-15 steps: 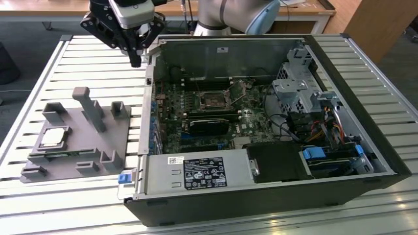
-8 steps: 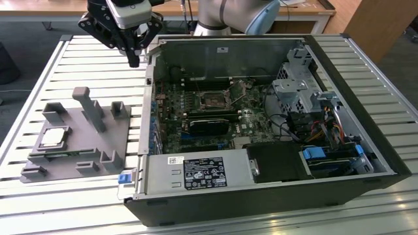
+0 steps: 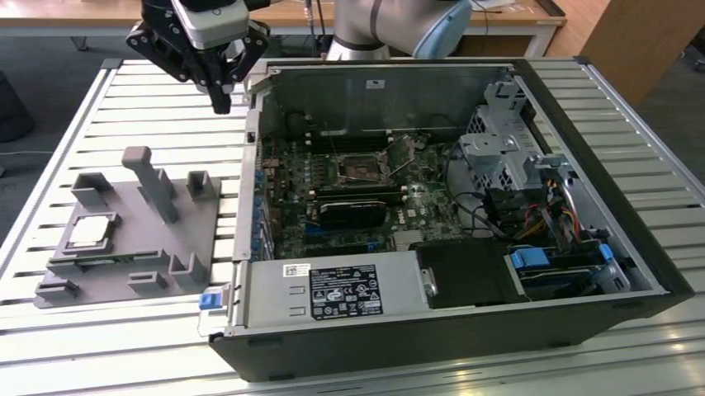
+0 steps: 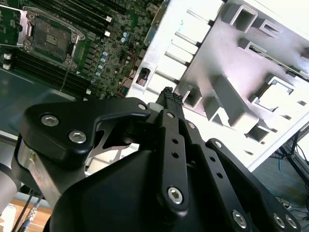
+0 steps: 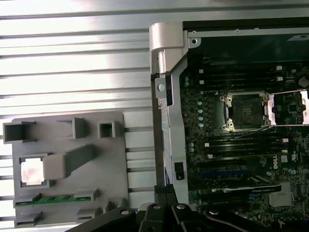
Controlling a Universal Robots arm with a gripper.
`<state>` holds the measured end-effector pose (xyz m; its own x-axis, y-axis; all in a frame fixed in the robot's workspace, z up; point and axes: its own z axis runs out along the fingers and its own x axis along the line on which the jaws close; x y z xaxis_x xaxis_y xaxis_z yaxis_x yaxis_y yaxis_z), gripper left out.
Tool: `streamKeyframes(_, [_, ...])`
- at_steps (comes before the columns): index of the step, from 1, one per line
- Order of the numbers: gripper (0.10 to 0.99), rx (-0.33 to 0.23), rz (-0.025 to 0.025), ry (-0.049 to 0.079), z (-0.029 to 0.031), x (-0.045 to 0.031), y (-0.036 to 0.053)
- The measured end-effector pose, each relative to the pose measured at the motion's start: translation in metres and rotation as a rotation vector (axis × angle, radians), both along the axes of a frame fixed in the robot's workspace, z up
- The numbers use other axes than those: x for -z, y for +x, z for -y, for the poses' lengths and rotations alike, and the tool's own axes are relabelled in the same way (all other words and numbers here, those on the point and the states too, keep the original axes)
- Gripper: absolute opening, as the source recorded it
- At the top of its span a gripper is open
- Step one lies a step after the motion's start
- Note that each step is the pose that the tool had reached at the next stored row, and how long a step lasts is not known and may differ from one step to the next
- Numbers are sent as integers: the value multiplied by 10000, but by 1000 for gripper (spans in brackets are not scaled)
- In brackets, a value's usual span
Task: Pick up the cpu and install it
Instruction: 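Reach for the cpu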
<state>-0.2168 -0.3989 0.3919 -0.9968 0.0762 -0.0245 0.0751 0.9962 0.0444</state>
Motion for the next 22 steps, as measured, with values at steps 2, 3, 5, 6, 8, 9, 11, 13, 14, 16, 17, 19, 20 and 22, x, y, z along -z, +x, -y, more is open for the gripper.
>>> streamKeyframes(2, [106,0,0,0,0,0,-16])
streamKeyframes(3, [106,0,0,-1,0,0,-25])
streamKeyframes(5, [106,0,0,0,0,1,-43])
streamKeyframes(6, [106,1,0,0,0,1,-53])
streamKeyframes(8, [106,1,0,0,0,2,-72])
streamKeyframes(9, [106,1,1,0,0,2,-82])
streamKeyframes(11, [106,0,0,-1,0,2,-100])
streamKeyframes(13, [106,1,0,0,0,3,-119])
streamKeyframes(14, [106,1,-1,-1,0,3,-127])
streamKeyframes(16, [106,0,0,-1,0,3,-143])
streamKeyframes(17, [106,0,-1,-1,0,3,-151])
streamKeyframes(19, [106,-1,0,-1,0,4,-173])
streamKeyframes(20, [106,0,0,-1,0,4,-183])
streamKeyframes(22, [106,0,0,-1,0,5,-201])
